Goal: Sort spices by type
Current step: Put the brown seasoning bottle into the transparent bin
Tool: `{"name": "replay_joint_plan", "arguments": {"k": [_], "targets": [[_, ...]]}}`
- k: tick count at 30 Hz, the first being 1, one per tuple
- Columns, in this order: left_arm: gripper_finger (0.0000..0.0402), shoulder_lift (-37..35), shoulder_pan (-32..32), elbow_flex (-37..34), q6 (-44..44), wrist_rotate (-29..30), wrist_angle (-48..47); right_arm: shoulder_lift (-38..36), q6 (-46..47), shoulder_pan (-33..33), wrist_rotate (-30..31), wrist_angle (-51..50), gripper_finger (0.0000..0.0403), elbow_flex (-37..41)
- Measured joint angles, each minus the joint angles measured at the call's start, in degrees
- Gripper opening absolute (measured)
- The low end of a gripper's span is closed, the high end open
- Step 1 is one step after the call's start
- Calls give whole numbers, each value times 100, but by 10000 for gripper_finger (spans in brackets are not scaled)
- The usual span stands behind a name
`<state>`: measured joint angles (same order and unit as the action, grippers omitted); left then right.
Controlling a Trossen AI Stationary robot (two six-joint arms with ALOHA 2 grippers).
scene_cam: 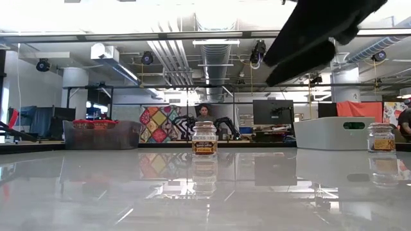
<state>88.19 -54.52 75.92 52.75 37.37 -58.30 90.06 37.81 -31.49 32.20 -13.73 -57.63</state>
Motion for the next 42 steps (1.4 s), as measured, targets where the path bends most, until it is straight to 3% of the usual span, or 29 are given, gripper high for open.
{"name": "replay_joint_plan", "arguments": {"k": [2, 5, 9, 12, 16, 19, 23, 27, 34, 37, 42], "targets": [[0, -7, -45, 120, -276, 1035, 0, 9, -394, 177, -100, 1, 364, 0], [0, -9, 142, 106, -686, 2046, 158, 15, -999, 458, -157, 9, 364, 12], [0, -12, 651, -197, -1297, 2397, 888, 17, -1287, 950, -805, 34, 364, 118], [0, -12, 1224, -540, -2302, 1850, 2010, 17, -1358, 1268, -1173, 133, 364, 301], [0, -12, 2066, -951, -3821, -30, 3567, 17, -1517, 1512, -1313, 455, 364, 623], [1, -12, 2646, -1187, -4233, -1012, 4037, 17, -1518, 1610, -1478, 730, 364, 842], [5, -12, 3333, -1488, -4336, -1377, 4561, 17, -1494, 1613, -1590, 836, 364, 1027], [37, 31, 3947, -1586, -4236, -2119, 4904, 17, -1492, 1613, -1595, 837, 364, 1043], [143, 368, 4707, -1577, -4111, -2537, 4916, 7, -1598, 1616, -1595, 773, 364, 1043], [190, 650, 4909, -1455, -4095, -2943, 4783, -78, -1688, 1616, -1608, 366, 364, 982], [254, 1120, 4995, -1063, -4421, -2984, 4333, -274, -1839, 1643, -1615, -373, 364, 894]]}}
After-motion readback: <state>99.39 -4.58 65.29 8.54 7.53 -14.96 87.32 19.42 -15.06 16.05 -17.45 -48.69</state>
